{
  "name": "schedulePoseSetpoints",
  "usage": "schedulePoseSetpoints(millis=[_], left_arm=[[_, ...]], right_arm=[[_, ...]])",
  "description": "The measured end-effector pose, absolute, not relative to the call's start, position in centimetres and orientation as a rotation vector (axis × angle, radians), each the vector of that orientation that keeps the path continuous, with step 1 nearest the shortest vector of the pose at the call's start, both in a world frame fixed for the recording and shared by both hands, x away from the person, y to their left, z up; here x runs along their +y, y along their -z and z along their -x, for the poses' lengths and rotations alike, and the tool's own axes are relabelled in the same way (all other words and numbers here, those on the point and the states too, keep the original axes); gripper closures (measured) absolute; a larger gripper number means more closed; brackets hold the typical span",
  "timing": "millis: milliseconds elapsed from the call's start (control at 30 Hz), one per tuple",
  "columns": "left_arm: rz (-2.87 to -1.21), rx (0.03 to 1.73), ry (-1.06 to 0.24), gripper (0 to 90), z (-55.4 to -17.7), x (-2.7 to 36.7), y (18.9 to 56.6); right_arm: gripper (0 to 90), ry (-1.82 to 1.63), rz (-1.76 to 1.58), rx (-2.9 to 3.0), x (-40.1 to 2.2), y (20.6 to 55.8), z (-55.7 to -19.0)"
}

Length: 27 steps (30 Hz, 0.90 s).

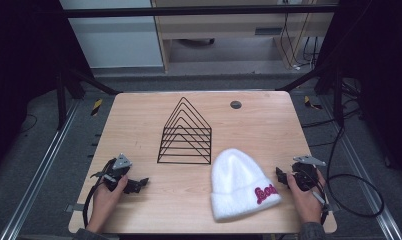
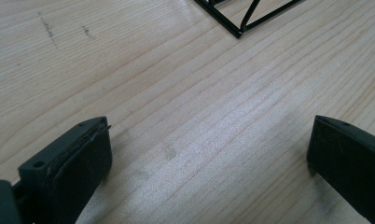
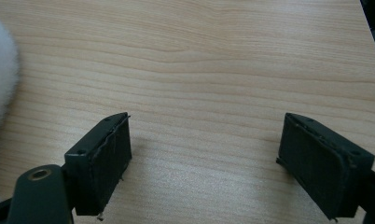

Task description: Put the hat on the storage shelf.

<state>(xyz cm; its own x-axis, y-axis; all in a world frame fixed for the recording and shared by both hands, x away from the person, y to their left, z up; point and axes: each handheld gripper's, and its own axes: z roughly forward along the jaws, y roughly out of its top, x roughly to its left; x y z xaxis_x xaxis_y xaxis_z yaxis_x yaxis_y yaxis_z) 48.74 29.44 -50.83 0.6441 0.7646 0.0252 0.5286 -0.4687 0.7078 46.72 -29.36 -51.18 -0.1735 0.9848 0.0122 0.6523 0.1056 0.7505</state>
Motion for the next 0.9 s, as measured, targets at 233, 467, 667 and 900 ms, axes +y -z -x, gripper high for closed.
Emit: schedulePoseSetpoints(millis=[233,467,667,900], left_arm=[[-2.182,1.001,-0.448,0.0,-48.7,29.4,50.8],[-2.182,1.0,-0.448,0.0,-48.7,29.4,50.8],[-2.181,1.0,-0.445,0.0,-48.7,29.4,50.8],[-2.18,0.998,-0.45,0.0,-48.7,29.4,50.8]], right_arm=[[16.9,-0.864,-1.591,1.886,-29.4,51.2,-46.7],[16.9,-0.863,-1.596,1.883,-29.3,51.2,-46.7],[17.9,-0.879,-1.583,1.929,-29.4,50.4,-46.5],[21.8,-0.896,-1.47,2.006,-27.8,45.6,-46.2]])
